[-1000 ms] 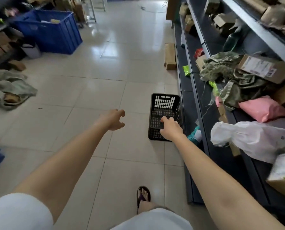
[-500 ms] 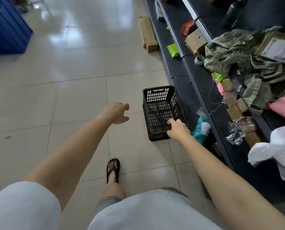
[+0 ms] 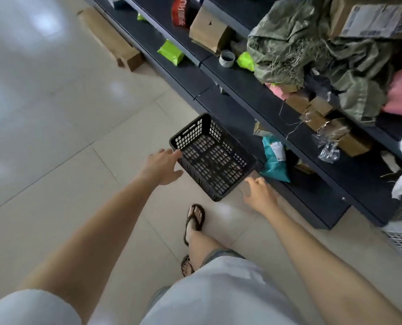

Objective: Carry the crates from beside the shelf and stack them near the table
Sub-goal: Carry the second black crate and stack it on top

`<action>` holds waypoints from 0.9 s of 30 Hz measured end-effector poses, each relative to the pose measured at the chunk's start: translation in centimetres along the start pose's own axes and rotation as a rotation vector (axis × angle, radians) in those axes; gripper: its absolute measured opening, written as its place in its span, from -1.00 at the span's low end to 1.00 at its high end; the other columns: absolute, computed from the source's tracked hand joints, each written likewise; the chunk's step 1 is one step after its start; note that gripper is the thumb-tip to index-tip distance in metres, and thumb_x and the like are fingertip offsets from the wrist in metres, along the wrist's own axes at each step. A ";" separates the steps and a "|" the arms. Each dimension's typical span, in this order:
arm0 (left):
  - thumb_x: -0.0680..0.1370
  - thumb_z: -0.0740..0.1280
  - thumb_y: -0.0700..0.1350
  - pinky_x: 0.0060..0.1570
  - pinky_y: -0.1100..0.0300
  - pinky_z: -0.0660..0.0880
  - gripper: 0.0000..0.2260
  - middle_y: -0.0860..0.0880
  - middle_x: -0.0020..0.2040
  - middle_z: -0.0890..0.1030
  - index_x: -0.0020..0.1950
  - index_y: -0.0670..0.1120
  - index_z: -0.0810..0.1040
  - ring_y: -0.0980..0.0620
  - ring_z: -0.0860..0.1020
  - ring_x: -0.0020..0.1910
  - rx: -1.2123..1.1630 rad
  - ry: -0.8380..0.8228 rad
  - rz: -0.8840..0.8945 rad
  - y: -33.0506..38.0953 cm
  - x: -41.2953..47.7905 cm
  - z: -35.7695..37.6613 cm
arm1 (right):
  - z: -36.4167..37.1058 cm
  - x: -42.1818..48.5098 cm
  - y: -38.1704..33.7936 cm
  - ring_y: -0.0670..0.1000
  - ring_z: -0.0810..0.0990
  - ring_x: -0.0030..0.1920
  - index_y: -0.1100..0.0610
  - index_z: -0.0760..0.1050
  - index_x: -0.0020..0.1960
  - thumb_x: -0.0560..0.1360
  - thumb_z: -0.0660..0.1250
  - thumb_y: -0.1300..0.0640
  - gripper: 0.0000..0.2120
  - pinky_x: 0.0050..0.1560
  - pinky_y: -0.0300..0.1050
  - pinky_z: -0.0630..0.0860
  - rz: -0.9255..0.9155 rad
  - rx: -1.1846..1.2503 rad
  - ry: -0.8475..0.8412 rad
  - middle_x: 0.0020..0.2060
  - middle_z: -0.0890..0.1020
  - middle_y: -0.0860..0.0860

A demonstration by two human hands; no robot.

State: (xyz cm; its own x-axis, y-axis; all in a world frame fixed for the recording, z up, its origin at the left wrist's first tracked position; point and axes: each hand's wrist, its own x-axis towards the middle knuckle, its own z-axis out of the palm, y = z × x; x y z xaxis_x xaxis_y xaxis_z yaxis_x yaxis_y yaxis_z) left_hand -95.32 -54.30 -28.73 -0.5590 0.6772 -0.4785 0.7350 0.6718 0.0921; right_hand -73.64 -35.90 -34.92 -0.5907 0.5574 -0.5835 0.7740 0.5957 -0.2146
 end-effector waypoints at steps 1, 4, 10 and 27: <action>0.53 0.26 0.12 0.16 -0.01 0.44 -0.52 -0.08 0.31 0.47 0.41 0.00 0.30 -0.13 0.41 0.33 0.010 -0.011 0.018 -1.0 1.8 -0.2 | 0.4 1.1 -0.5 0.19 0.38 0.27 0.00 0.31 0.35 0.49 0.27 0.10 -0.57 0.13 0.03 0.42 0.027 0.021 -0.010 0.28 0.36 0.11; 0.54 0.26 0.11 0.16 -0.02 0.43 -0.52 -0.09 0.32 0.46 0.42 -0.01 0.29 -0.13 0.41 0.33 0.056 -0.057 0.070 -3.6 6.5 -1.3 | 1.1 4.6 -2.3 0.23 0.36 0.28 0.03 0.29 0.38 0.49 0.24 0.13 -0.54 0.20 0.06 0.41 0.105 0.093 -0.036 0.31 0.34 0.15; 0.55 0.26 0.07 0.15 -0.04 0.45 -0.52 -0.10 0.31 0.47 0.43 -0.01 0.28 -0.13 0.40 0.33 0.126 -0.139 0.181 -7.9 16.0 -2.6 | 1.4 10.5 -5.4 0.28 0.38 0.28 0.06 0.30 0.40 0.49 0.27 0.13 -0.51 0.26 0.08 0.39 0.276 0.256 -0.025 0.31 0.36 0.19; 0.58 0.20 0.02 0.09 -0.08 0.45 -0.55 -0.15 0.31 0.45 0.45 -0.05 0.25 -0.18 0.43 0.29 0.280 -0.162 0.380 -14.5 48.1 15.4 | 18.2 30.7 -0.7 0.28 0.41 0.28 0.02 0.31 0.39 0.46 0.33 0.14 -0.49 0.31 0.07 0.40 0.765 0.463 0.066 0.30 0.34 0.19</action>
State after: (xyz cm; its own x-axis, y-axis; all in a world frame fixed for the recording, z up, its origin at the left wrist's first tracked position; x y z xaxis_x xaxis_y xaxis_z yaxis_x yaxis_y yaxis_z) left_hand -126.99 -36.06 -66.54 -0.1807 0.7883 -0.5882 0.9625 0.2646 0.0589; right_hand -88.17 -29.76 -66.87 0.1232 0.7469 -0.6534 0.9673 -0.2374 -0.0889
